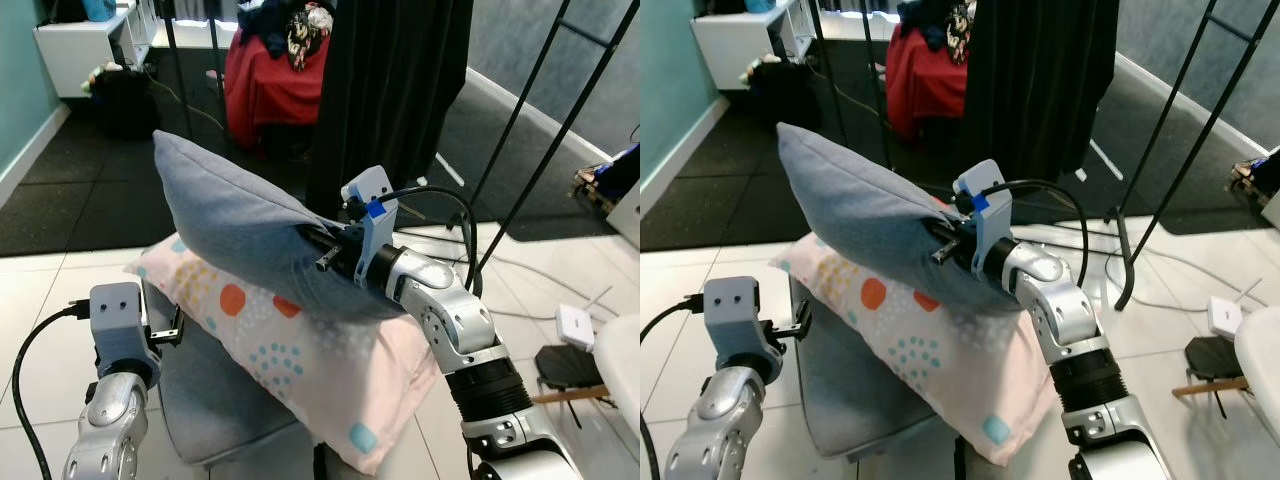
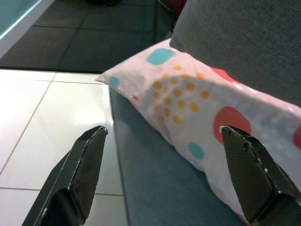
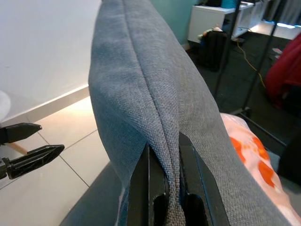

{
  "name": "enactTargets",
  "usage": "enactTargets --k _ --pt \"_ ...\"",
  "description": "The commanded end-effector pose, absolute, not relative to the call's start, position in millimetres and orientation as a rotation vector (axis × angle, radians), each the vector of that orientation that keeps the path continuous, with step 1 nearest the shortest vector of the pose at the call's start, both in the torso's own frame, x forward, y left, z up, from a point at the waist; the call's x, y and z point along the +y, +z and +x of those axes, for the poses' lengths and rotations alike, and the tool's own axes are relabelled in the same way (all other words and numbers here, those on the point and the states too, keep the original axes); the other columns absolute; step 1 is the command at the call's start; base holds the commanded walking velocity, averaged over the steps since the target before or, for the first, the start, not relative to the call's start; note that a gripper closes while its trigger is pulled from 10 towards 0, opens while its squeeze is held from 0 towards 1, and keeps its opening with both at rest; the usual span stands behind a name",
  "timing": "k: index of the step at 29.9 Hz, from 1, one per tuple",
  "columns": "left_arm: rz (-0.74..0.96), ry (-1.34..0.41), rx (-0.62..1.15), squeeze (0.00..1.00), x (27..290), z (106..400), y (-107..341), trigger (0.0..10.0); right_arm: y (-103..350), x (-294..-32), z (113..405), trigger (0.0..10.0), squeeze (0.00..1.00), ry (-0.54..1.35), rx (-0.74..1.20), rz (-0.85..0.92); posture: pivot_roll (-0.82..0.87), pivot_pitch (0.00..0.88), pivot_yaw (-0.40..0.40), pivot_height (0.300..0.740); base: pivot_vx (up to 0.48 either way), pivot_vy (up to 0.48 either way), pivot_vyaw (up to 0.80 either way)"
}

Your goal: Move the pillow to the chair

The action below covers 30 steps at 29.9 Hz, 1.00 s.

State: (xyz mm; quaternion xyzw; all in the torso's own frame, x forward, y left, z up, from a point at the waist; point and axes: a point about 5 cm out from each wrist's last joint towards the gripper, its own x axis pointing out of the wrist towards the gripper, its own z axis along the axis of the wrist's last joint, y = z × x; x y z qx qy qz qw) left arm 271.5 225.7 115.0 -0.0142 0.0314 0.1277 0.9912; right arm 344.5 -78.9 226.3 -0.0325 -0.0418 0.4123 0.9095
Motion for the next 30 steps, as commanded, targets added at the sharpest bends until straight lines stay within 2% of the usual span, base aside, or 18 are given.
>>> enactTargets --k 1,9,23,29,30 --pt "-0.032 0.271 0.072 0.0 228.8 267.9 111.7 10.0 238.4 -75.9 342.3 0.0 0.0 0.87 -0.142 -0.079 -0.16 0.061 -0.079 0.656 0.0 0.0 0.0" --pt "-0.032 0.271 0.071 0.0 228.7 268.3 111.7 10.0 238.7 -77.5 342.6 0.0 0.0 0.865 -0.142 -0.079 -0.16 0.071 -0.075 0.676 0.0 0.0 0.0" --pt "-0.029 0.274 0.066 0.0 228.1 270.8 113.6 10.0 236.7 -80.3 344.4 0.0 0.0 0.869 -0.138 -0.093 -0.16 0.035 -0.08 0.721 0.0 0.0 0.0" --pt "-0.038 0.269 0.072 0.0 227.0 270.6 112.4 10.0 236.5 -82.1 345.8 0.0 0.0 0.857 -0.137 -0.095 -0.16 0.03 -0.081 0.731 -0.48 0.0 0.0" --pt "-0.035 0.27 0.07 0.0 227.1 269.9 112.6 10.0 235.8 -84.2 347.6 0.5 0.0 0.84 -0.136 -0.101 -0.15 0.032 -0.087 0.736 0.0 0.0 0.0"
